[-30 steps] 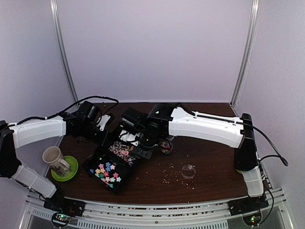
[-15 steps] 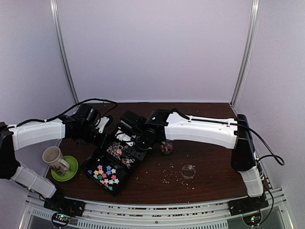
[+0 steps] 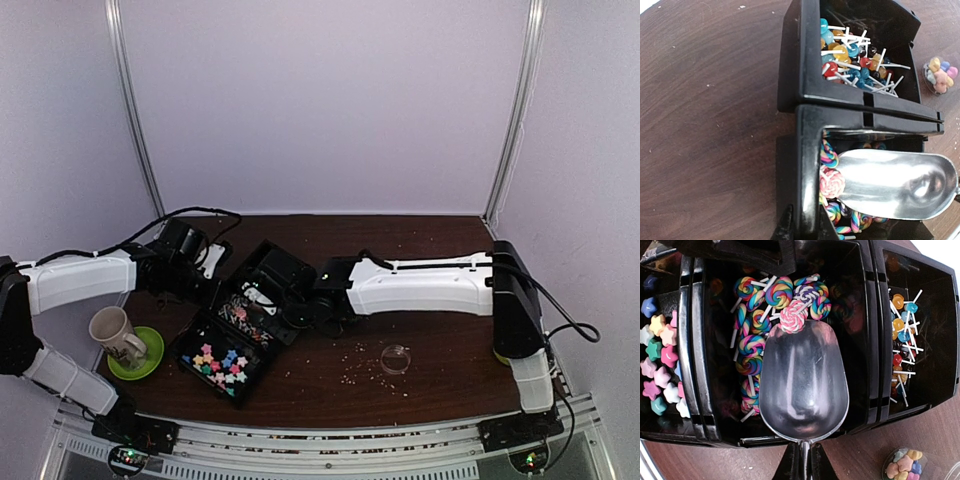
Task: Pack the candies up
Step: Scoop the fake candies from the storage box.
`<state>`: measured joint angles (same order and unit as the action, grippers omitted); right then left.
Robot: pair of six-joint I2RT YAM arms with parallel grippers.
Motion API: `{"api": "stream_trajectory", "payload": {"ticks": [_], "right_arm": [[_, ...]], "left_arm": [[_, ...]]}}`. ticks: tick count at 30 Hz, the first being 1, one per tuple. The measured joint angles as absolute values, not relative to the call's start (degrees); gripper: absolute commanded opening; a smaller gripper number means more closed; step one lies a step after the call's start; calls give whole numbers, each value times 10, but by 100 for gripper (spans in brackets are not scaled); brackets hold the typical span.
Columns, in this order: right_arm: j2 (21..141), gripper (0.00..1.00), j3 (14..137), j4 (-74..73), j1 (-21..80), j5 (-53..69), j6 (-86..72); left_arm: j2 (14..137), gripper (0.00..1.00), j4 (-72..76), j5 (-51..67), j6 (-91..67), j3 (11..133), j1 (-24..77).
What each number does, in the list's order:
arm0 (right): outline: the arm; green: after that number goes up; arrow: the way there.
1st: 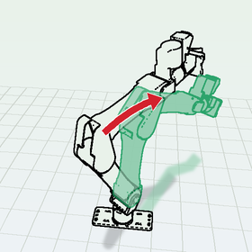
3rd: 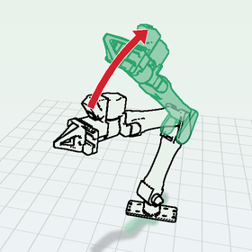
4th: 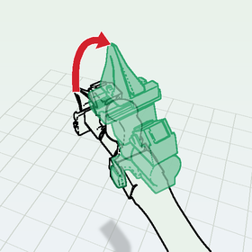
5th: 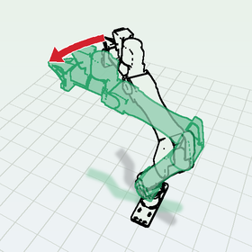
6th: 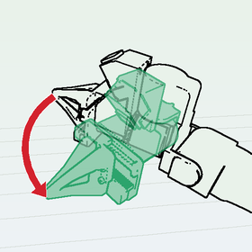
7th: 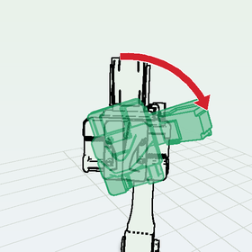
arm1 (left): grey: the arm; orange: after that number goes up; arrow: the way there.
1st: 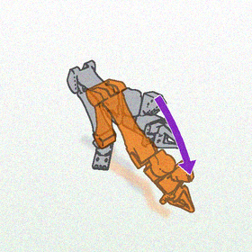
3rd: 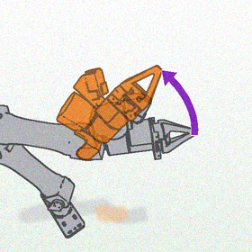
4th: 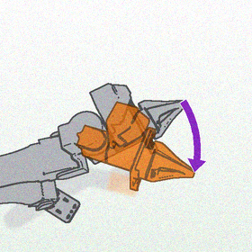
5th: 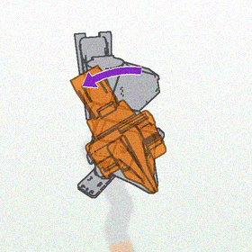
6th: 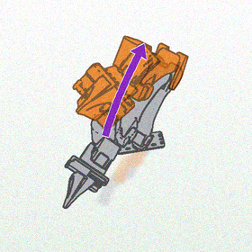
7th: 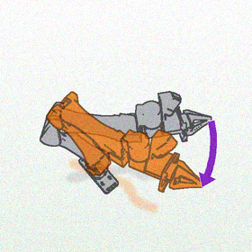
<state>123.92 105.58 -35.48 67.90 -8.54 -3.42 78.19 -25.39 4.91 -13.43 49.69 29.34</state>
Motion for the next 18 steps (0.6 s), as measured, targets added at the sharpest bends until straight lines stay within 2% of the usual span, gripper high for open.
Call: {"api": "stream_trajectory", "payload": {"ticks": [6, 18], "right_arm": [[1222, 0, 992, -269, 688, -132, -56], [1221, 0, 969, -217, 694, -199, -150]], "left_arm": [[782, 0, -232, 45, -142, 496, 286], [777, 0, -189, 43, -157, 496, 278]]}}
